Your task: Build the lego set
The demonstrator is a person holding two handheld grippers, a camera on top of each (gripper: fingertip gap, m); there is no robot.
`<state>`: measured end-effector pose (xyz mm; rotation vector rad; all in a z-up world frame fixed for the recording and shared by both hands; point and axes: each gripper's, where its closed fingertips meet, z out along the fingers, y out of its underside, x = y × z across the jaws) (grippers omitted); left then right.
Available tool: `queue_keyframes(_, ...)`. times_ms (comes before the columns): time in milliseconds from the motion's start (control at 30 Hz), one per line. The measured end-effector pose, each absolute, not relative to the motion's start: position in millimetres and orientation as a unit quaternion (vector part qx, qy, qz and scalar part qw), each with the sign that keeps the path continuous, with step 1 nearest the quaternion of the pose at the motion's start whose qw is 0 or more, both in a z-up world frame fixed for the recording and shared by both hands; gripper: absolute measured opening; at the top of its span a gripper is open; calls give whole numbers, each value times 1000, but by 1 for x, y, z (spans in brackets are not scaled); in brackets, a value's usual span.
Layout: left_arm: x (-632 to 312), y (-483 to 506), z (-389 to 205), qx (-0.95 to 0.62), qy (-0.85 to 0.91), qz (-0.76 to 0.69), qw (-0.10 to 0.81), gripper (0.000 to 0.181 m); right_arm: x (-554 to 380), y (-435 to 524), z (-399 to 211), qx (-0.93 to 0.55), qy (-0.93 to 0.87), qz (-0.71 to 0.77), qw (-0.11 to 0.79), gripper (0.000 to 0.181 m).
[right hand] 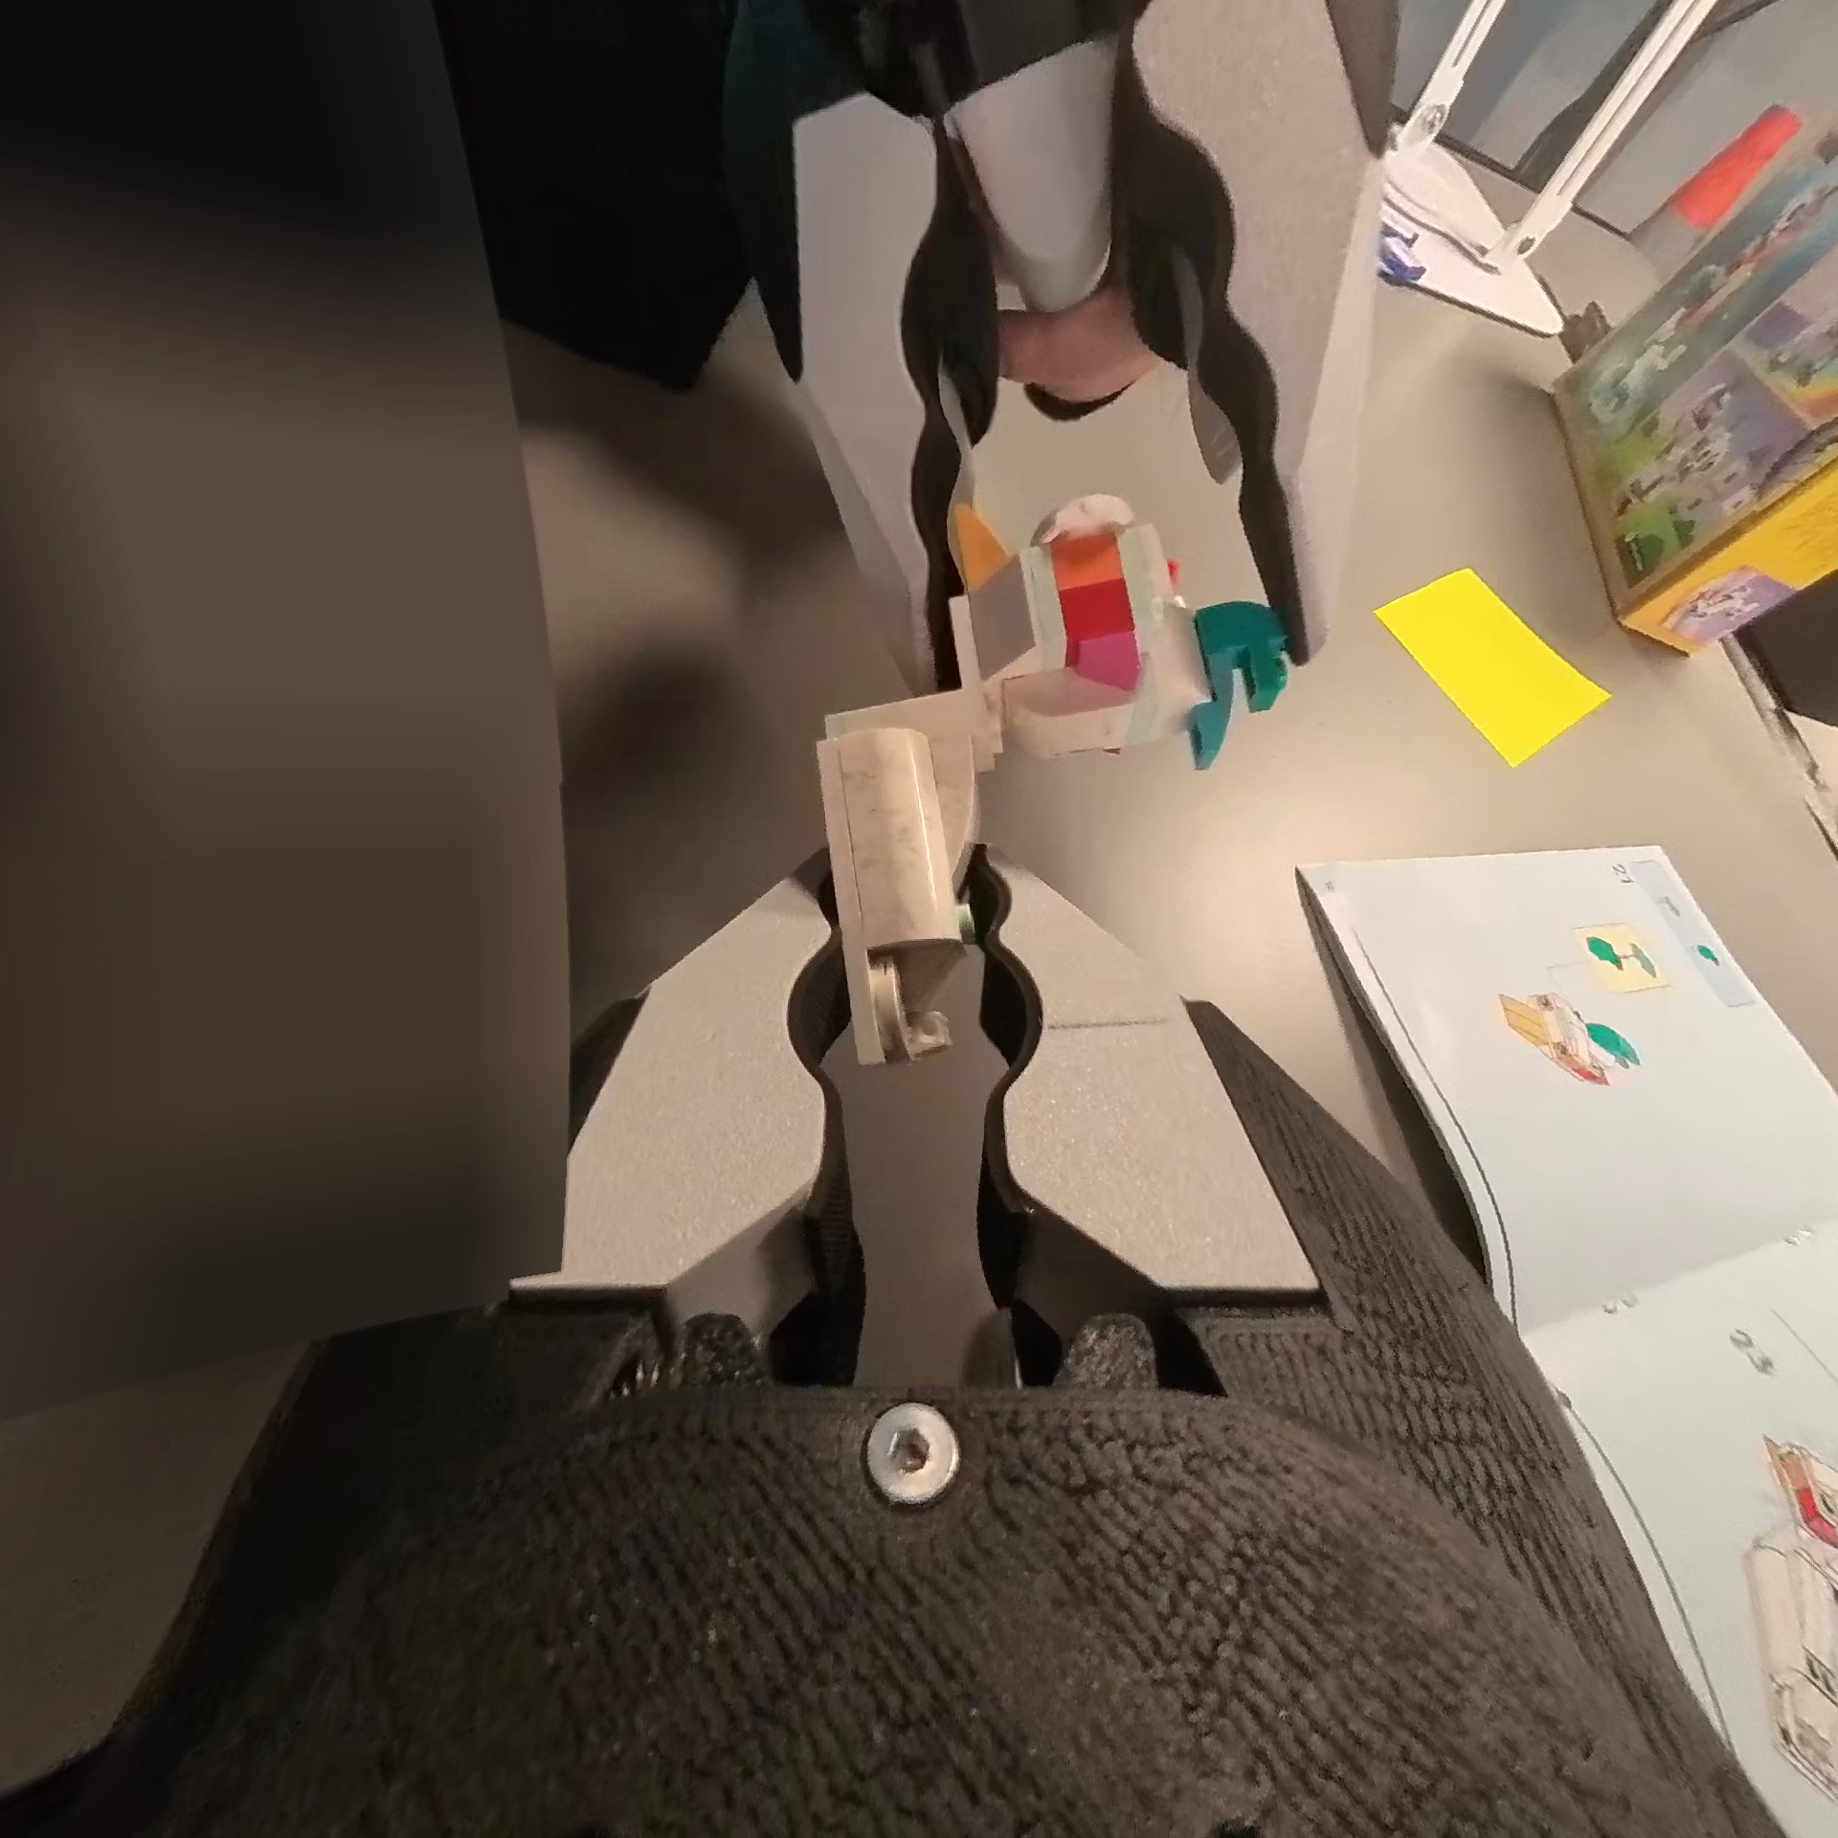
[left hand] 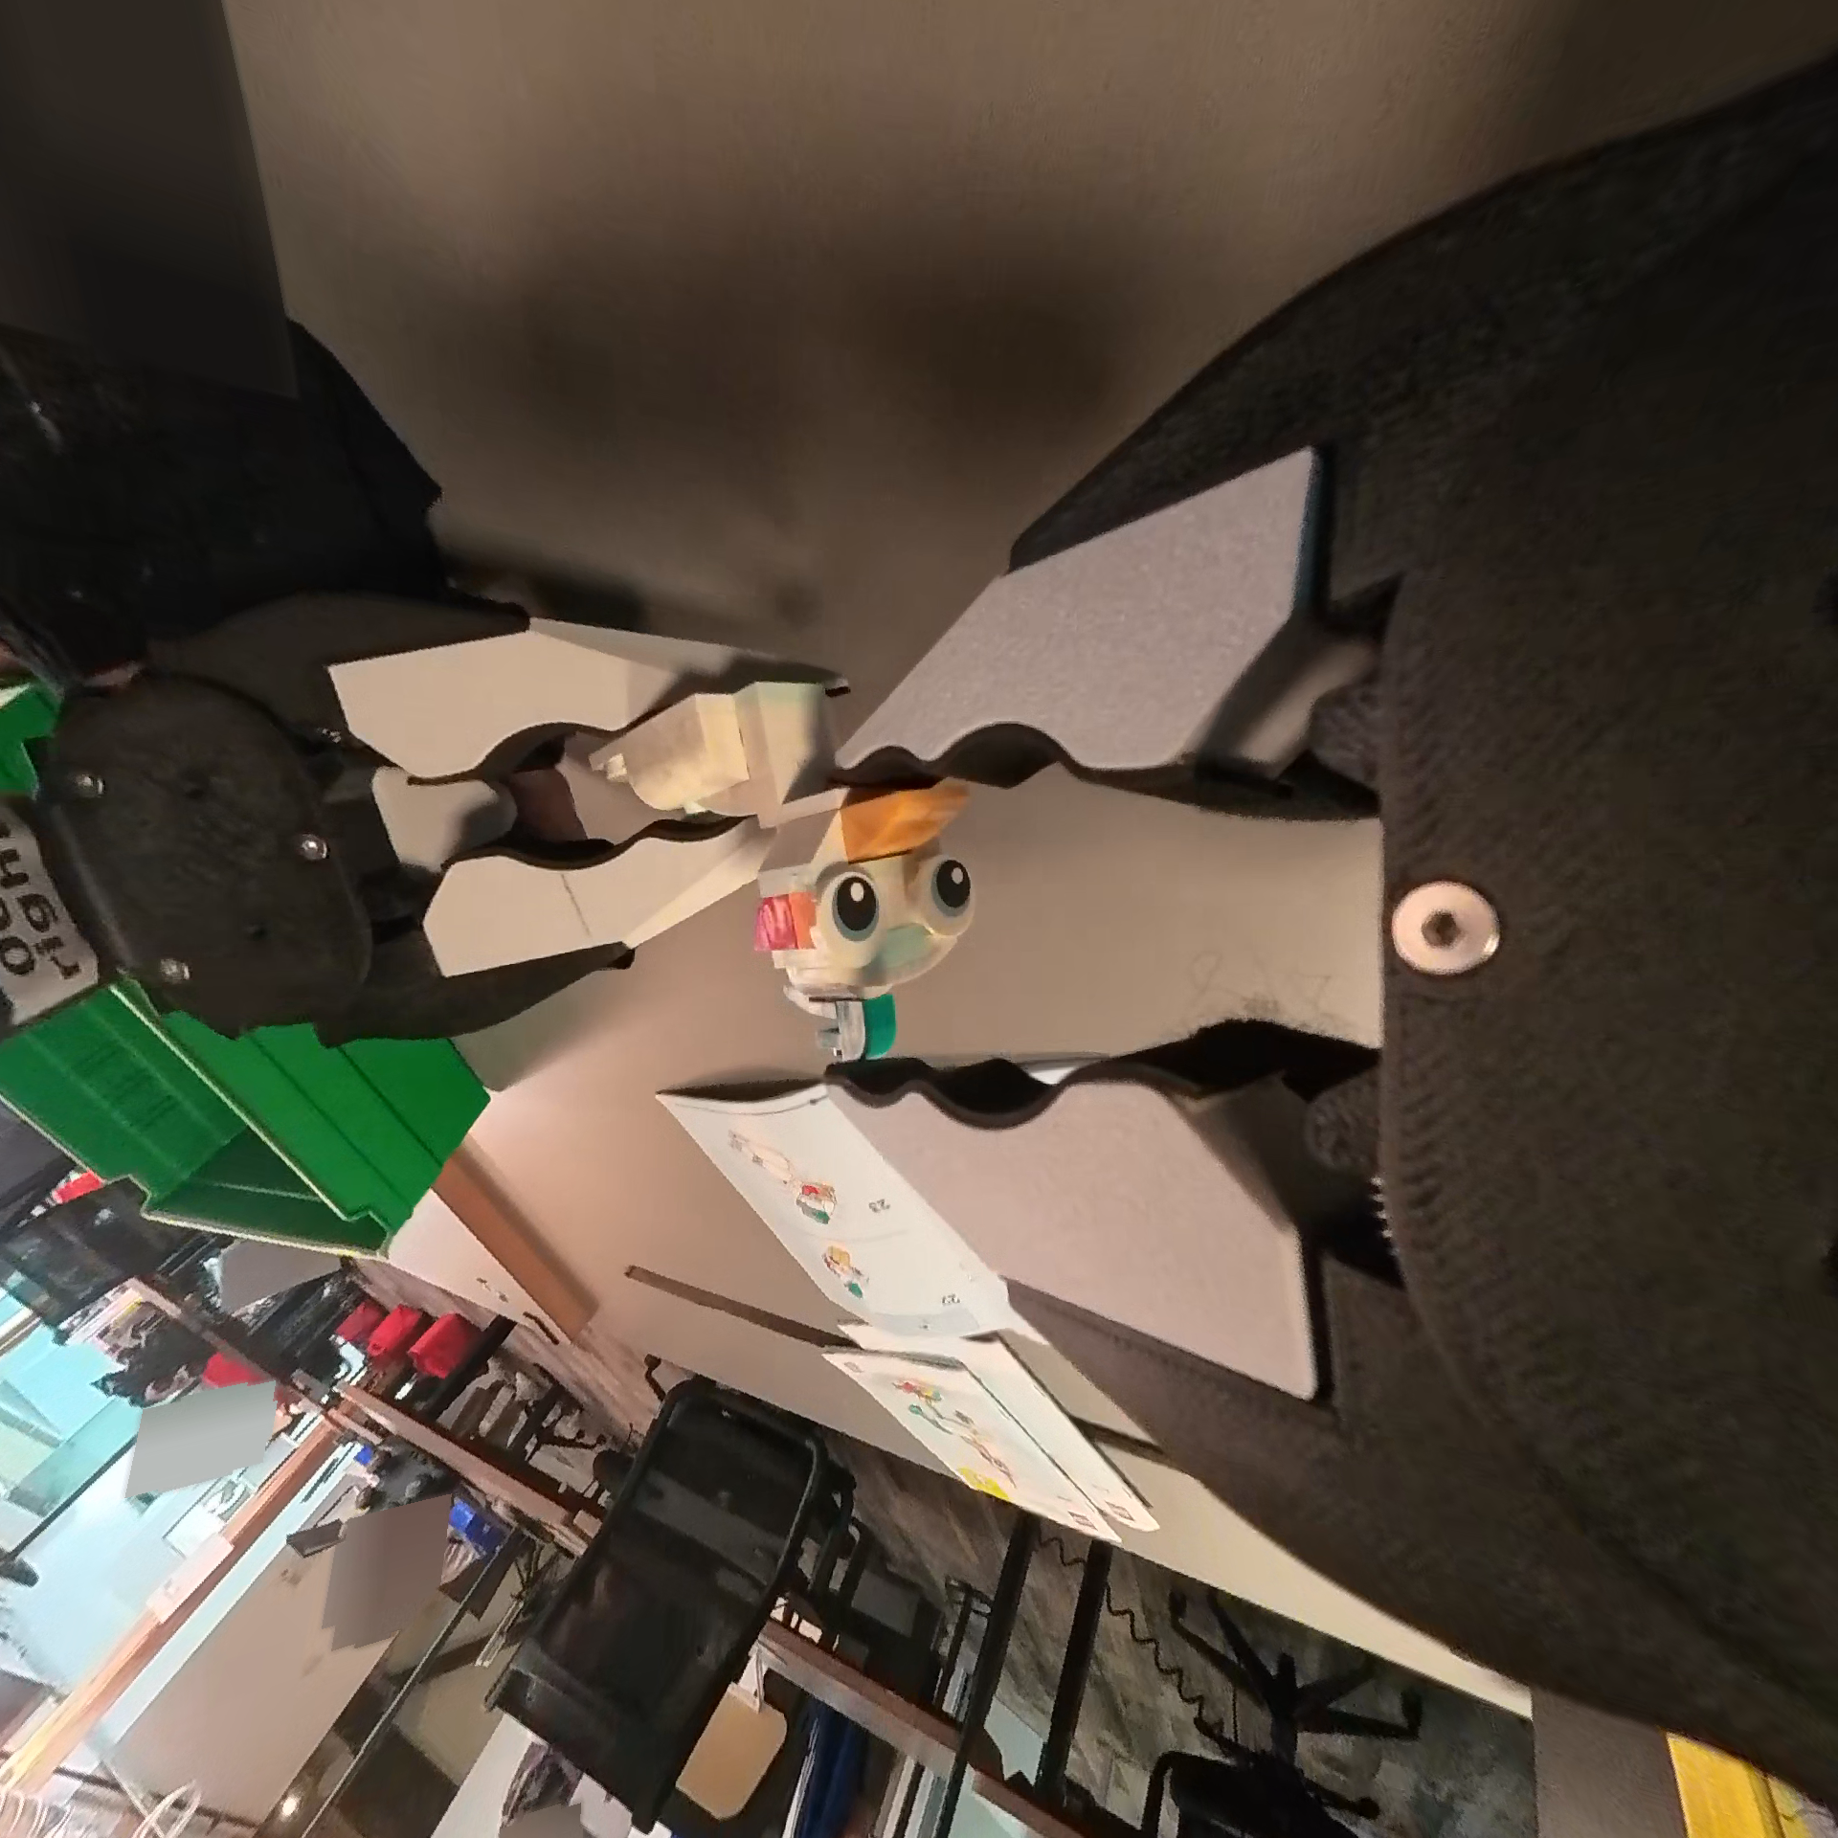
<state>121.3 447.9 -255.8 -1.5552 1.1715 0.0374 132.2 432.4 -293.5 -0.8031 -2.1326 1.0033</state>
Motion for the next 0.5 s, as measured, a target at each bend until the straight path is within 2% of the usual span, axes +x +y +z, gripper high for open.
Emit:
queue_keyframes(33, 120, 449, -255, -658, 494, 18, 567, 54, 130, 434, -293, -310, -809, 379, 325, 19)
queue_keyframes(133, 120, 450, -256, -662, 486, 9, 571, 54, 124, 442, -290, -339, -796, 369, 338, 51)
queue_keyframes(167, 120, 450, -257, -663, 487, 7, 569, 54, 122, 444, -289, -344, -794, 365, 344, 56)
queue_keyframes(333, 118, 452, -261, -668, 485, 6, 564, 54, 117, 447, -285, -323, -795, 336, 388, 59)
queue_keyframes(500, 110, 456, -260, -673, 471, 16, 571, 54, 119, 453, -288, -334, -795, 331, 384, 67)
